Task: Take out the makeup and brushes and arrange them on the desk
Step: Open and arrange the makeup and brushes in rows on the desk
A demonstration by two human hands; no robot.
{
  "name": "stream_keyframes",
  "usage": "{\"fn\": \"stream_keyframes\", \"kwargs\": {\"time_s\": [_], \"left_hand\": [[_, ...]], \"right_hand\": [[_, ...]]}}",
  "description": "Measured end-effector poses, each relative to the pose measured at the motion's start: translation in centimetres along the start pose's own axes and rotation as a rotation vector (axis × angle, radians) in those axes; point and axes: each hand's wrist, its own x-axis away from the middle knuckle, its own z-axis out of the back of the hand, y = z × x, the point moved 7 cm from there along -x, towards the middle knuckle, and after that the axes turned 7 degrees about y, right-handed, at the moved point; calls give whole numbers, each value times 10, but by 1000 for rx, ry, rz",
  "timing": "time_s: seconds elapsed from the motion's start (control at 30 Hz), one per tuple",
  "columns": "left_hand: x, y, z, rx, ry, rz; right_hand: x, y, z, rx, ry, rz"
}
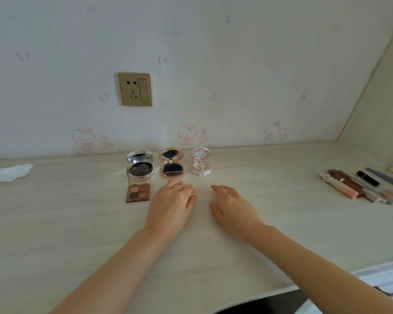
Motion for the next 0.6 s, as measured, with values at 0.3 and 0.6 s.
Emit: {"fn": "stream_keyframes", "kwargs": {"time_s": [0.3, 0.6], "left_hand": [[-14, 96, -51, 135, -58, -129], [-37, 206, -114, 285, -108, -257]], "right_hand": [[54, 95, 64, 214, 73, -85], [99, 205, 134, 311, 145, -225]]}}
